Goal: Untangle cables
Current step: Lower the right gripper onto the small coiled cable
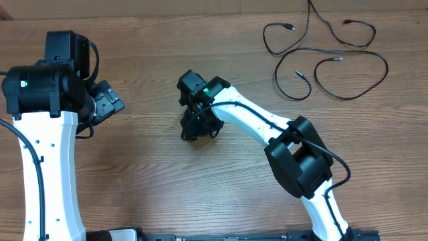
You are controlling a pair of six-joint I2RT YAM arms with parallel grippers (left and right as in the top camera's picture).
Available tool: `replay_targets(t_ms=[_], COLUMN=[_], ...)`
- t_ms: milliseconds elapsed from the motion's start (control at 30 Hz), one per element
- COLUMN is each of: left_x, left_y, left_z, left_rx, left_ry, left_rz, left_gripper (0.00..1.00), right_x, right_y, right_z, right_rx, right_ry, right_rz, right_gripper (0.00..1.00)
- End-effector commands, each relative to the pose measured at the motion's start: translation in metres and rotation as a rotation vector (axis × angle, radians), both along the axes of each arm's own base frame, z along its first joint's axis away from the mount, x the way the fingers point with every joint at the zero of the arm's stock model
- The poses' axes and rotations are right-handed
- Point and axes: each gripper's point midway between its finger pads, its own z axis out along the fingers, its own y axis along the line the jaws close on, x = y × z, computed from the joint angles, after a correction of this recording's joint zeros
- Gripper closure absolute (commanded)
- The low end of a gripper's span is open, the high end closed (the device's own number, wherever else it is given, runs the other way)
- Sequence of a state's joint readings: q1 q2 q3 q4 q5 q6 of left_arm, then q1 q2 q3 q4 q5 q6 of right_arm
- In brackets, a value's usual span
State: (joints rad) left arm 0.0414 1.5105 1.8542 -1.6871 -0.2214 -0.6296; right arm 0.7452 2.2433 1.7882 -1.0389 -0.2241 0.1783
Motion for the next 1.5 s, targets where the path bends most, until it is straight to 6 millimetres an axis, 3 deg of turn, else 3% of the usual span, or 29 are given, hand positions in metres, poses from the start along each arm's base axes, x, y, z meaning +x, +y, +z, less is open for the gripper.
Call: replay_targets(t_ms=[0, 233, 433, 800, 967, 1233, 1267, 1367, 1467], left_x=[0.0009, 0.0009, 0.0010, 0.0013, 0.0014, 0.0006, 0.0004, 0.0002, 0.0002], left_y=[0.0036, 0.0036, 0.0031, 0.0002, 0.0002, 0.0003, 0.0003, 0.0002, 0.0002], left_z=[0.0028, 0.0028, 0.0027, 0.0020, 0.0017, -0.0014, -0.0019, -0.0024, -0.0024], left_rx=[0.015, 0.015, 0.012, -0.004, -0.004, -0.004, -0.004, -0.005, -0.005], left_ry=[-0.005, -0.004, -0.005, -0.005, -0.004, 0.007, 0.009, 0.011, 0.011], left_rz=[0.003, 0.003, 0.002, -0.002, -0.002, -0.002, -0.002, -0.002, -0.002], left_gripper=[0.00, 0.01, 0.01, 0.00, 0.00, 0.00, 0.00, 0.00, 0.01], right_x=[0.0096, 0.0097, 0.0077, 0.0063, 0.0063, 0.0064, 0.0064, 0.0072, 0.0092], right_y=[-0.0075, -0.0080, -0.0070, -0.0084, -0.0083, -0.0082, -0.0082, -0.0076, -0.0081], right_z=[-0.0066, -0.0082, -0.0083, -0.0085, -0.0085, -0.0085, -0.0085, -0.0084, -0.0085], right_rx=[-0.040, -0.045, -0.045, -0.036, -0.035, -0.035, -0.035, -0.033, -0.039], right_ry=[-0.052, -0.058, -0.065, -0.126, -0.126, -0.126, -0.126, -0.130, -0.140], right_rz=[0.018, 0.038, 0.075, 0.350, 0.350, 0.349, 0.349, 0.349, 0.352], right_gripper=[0.40, 0.54, 0.53, 0.45, 0.65, 0.81, 0.81, 0.61, 0.56])
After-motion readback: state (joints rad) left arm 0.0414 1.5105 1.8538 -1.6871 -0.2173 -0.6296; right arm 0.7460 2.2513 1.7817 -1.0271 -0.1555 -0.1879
